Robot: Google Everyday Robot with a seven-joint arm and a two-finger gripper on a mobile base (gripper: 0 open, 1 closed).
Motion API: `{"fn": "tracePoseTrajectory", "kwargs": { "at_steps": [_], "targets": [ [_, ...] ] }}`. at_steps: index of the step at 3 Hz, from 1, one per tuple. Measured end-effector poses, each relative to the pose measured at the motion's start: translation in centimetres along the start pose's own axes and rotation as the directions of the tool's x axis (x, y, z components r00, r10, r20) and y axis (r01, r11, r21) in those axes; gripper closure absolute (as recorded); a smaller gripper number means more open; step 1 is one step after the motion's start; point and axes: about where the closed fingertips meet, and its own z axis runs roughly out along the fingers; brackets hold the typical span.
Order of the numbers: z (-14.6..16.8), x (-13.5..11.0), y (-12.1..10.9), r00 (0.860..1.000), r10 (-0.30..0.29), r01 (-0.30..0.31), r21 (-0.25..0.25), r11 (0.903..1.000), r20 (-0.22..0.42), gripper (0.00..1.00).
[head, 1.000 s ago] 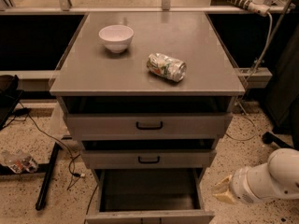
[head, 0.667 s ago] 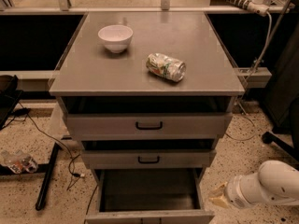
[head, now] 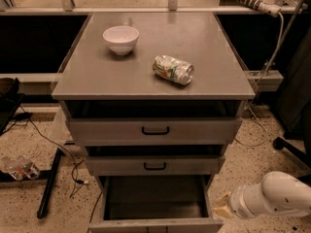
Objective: Close bottom drawer
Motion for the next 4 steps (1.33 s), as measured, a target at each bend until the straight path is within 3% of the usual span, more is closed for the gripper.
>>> {"fn": "tracePoseTrajectory", "kwargs": {
  "at_steps": [2, 4],
  "targets": [
    [9.2, 2.4, -1.5, 0.996, 0.062, -0.064, 0.028, 0.9976, 0.057, 1.00],
    [15.1, 5.3, -1.3, 0.995, 0.020, -0.023, 0.022, 0.9995, 0.097, 1.00]
  ]
}}
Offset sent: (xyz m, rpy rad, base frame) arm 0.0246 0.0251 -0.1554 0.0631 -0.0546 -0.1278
